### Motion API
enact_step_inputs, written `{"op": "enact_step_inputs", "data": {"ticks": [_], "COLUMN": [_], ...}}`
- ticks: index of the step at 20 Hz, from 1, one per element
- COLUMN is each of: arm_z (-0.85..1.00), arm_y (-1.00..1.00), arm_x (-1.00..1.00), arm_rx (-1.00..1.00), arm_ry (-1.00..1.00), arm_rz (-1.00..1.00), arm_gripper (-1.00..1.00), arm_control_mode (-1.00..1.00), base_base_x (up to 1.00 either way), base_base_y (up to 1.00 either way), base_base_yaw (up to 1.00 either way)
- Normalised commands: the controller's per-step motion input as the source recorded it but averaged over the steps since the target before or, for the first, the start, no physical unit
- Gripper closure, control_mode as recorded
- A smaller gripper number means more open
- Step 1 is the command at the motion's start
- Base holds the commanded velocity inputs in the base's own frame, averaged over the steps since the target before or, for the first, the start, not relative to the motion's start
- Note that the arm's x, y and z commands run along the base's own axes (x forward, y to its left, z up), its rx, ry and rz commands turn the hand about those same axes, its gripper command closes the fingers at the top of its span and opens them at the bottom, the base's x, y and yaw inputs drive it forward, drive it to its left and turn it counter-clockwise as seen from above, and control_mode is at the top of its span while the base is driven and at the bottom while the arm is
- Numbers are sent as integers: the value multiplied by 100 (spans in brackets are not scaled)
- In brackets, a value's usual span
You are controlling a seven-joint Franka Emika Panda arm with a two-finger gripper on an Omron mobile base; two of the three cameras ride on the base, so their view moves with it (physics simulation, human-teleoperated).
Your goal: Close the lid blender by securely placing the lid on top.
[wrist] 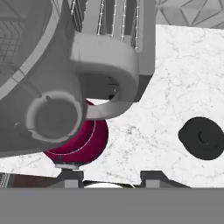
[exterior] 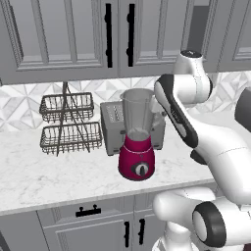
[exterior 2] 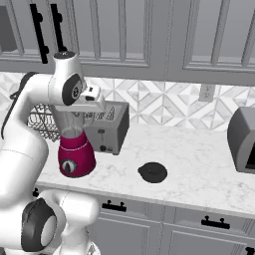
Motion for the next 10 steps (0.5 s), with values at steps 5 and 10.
{"op": "enact_step_inputs", "data": {"ticks": [5, 10], "arm_z": [-11, -23], "arm_y": [-49, -100], "arm_x": [-26, -18], "arm_rx": [7, 5], "arm_ry": [-2, -1], "arm_rz": [-3, -7], "arm_gripper": [-100, -100], "arm_control_mode": [-100, -100], "base_base_x": [0, 0], "base_base_y": [0, 0], "base_base_yaw": [0, 0]}}
